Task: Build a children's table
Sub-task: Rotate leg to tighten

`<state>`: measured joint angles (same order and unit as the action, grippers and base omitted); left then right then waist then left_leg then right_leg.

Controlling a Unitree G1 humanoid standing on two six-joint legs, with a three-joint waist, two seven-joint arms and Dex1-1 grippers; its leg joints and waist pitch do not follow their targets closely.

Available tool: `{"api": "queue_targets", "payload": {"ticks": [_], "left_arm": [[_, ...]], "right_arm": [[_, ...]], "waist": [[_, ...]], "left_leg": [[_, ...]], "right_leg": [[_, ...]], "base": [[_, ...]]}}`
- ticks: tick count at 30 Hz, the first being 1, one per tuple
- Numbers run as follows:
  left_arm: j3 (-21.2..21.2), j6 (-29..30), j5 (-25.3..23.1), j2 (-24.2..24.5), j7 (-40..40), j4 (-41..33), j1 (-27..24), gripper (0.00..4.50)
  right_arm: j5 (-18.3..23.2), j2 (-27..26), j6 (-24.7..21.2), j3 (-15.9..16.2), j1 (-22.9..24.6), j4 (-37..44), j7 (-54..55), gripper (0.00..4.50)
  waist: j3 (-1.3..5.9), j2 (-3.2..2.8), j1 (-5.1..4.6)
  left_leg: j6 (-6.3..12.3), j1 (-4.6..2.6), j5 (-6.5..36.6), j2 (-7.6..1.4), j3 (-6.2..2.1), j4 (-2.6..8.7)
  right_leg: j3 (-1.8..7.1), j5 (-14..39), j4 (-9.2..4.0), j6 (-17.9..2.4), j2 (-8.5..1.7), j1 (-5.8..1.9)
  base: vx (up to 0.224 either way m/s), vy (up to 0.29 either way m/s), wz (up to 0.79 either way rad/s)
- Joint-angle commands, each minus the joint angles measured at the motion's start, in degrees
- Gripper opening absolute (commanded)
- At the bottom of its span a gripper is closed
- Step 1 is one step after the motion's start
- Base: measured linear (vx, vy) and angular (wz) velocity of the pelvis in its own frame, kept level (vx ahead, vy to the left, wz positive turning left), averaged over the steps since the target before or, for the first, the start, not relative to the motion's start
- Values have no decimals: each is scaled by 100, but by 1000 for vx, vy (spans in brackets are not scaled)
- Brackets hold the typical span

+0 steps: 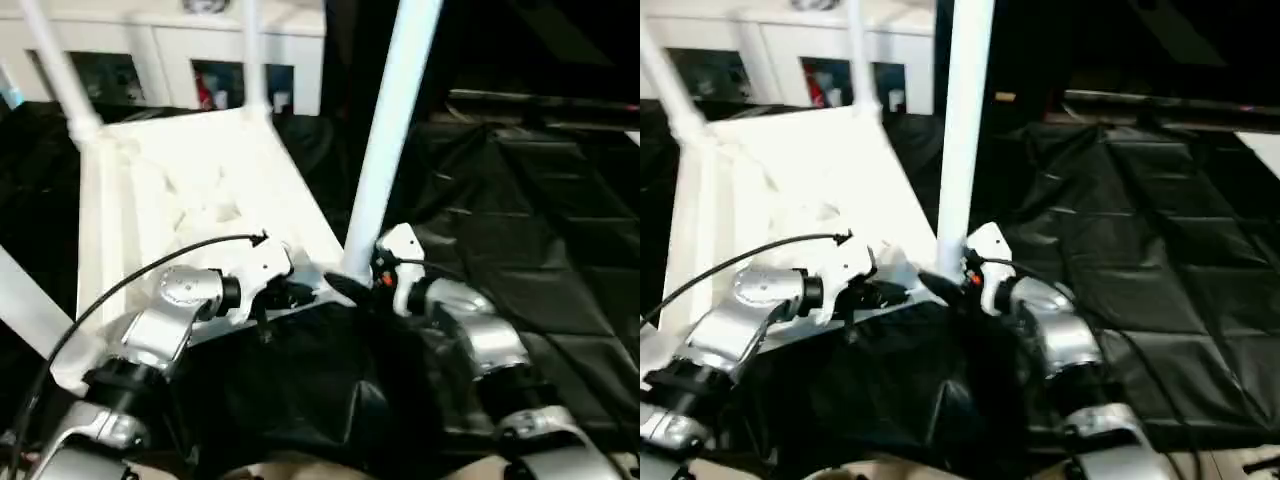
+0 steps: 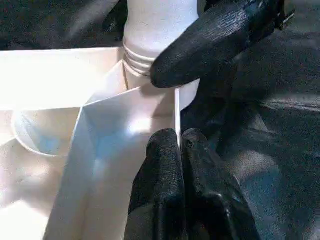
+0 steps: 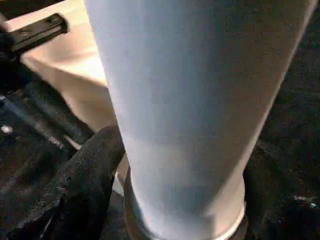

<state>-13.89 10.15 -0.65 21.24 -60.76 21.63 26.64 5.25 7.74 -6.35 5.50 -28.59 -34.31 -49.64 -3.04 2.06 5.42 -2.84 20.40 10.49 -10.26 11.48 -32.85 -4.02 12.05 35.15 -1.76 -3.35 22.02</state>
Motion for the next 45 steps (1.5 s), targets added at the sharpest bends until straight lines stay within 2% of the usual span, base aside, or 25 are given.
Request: {"api": "queue_targets", "payload": {"ticks": [1,6,7,12,17,20,29,37,38,40,45], "left_arm": [[-174,-14,86,-154,8,-131,56,44],[-159,101,81,-8,-138,-157,26,90],[-178,157,18,49,-126,-137,27,90],[-206,382,-137,200,-61,-1,56,90],[-149,334,-70,278,-64,-3,77,90],[-12,347,69,434,-169,-127,73,90],[33,432,156,868,-480,-333,-129,90],[2,337,218,929,-414,-155,-183,90],[17,351,250,919,-416,-163,-190,73],[53,349,313,891,-430,-166,-202,73],[111,397,450,846,-529,-190,-239,34]], "right_arm": [[150,-150,-52,408,46,166,-430,357],[136,-23,-59,332,21,181,-575,357],[143,12,-61,322,6,175,-613,357],[164,31,-51,300,-33,162,-686,357],[186,60,-40,335,-43,149,-734,357],[191,119,-20,332,-59,105,-772,357],[165,221,40,319,-53,46,-797,357],[136,239,80,355,-54,36,-837,357],[136,243,80,355,-56,36,-844,357],[130,251,87,358,-56,38,-851,357],[100,273,173,372,-55,36,-815,357]], "waist": [[343,-60,4],[328,-52,-23],[327,-78,-18],[333,-66,-27],[339,-67,-29],[339,-72,-29],[334,-76,-24],[335,-77,-19],[334,-65,-23],[340,-71,-15],[345,-78,-14]], "left_leg": [[254,-70,795,-385,-175,342],[162,-70,987,-395,-190,361],[139,-77,1012,-388,-189,356],[126,-74,948,-387,-192,358],[145,-69,887,-382,-189,348],[140,-79,912,-381,-186,346],[105,-83,943,-385,-186,355],[75,-79,964,-379,-187,353],[76,-83,976,-379,-182,350],[86,-76,931,-378,-184,346],[111,-78,873,-374,-177,337]], "right_leg": [[359,324,-368,-1314,-589,-246],[363,675,-397,-1255,-598,-241],[364,752,-404,-1243,-599,-240],[363,604,-385,-1260,-587,-245],[361,514,-376,-1288,-588,-251],[359,537,-373,-1292,-579,-244],[356,597,-365,-1287,-576,-238],[361,631,-366,-1274,-576,-241],[362,648,-371,-1275,-576,-237],[362,619,-361,-1283,-580,-245],[360,498,-348,-1309,-576,-244]], "base": [[0,0,0],[0,0,0],[0,0,0],[0,0,0],[0,0,0],[0,0,0],[0,0,0],[0,0,0],[0,0,0],[0,0,0],[0,0,0]]}}
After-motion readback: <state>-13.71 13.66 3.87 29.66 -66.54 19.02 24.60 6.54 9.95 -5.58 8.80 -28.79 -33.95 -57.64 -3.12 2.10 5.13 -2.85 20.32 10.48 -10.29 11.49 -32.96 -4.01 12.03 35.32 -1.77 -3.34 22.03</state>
